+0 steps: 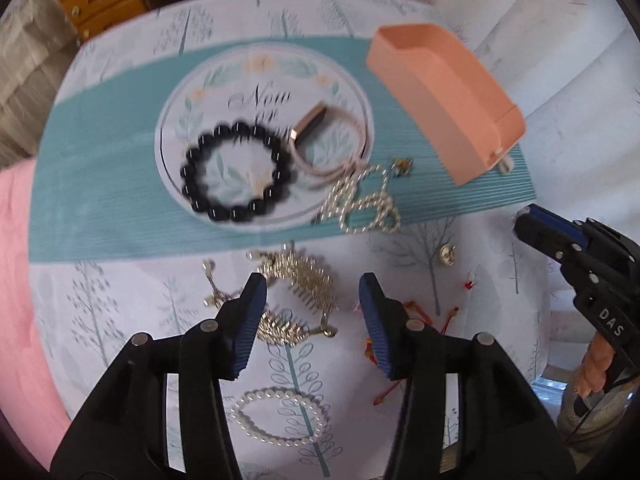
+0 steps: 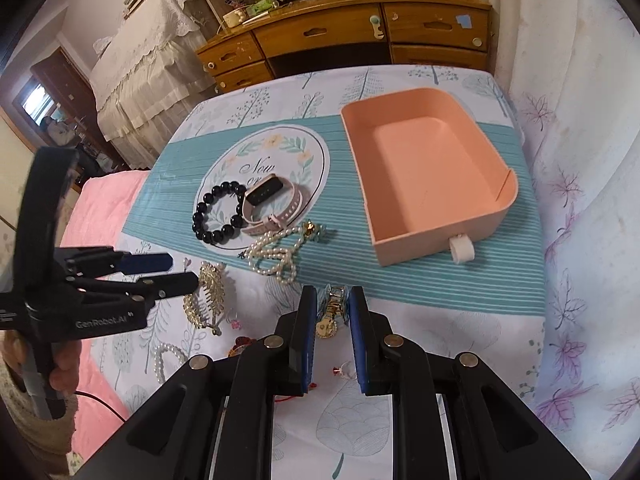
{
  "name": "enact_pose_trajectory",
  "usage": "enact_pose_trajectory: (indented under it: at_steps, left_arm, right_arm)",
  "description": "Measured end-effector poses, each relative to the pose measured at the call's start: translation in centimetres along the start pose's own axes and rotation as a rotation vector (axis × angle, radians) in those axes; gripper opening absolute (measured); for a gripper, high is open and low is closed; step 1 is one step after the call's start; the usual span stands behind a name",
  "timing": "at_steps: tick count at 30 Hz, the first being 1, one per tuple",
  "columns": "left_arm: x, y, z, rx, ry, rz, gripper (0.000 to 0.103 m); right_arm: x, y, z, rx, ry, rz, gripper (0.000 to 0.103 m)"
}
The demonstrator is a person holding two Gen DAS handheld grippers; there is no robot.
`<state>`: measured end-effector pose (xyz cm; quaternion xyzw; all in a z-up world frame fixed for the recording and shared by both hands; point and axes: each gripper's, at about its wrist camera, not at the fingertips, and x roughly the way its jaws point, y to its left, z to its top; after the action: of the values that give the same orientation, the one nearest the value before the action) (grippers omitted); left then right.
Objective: Organize jewelry
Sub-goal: 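Close left tool on gold leaf hair clip while right tool holds gold charm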
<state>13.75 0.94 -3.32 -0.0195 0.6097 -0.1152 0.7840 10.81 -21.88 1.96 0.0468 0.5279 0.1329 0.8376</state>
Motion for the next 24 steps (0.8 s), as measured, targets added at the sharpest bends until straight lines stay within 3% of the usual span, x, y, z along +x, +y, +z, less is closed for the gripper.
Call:
enact_pose_trajectory:
  at_steps: [9, 18, 24]
  left_arm:
    - [3.2, 0.2, -0.3, -0.079, 0.064, -0.026, 0.044]
    - [5.7, 0.1, -0.1, -0.124, 0.102, 0.014, 0.034]
    - [6.1, -0.2, 0.3, -0.112, 0.074, 0.067, 0.033]
  right_arm:
    - [1.3, 0.0, -0.3, 0.004, 0.014, 0.011, 0.016]
    - [1.5, -0.6, -0.8, 0.018, 0.01, 0.023, 0.016]
    - [1.7, -1.0, -1.0, 0.023, 0.015, 0.031, 0.016]
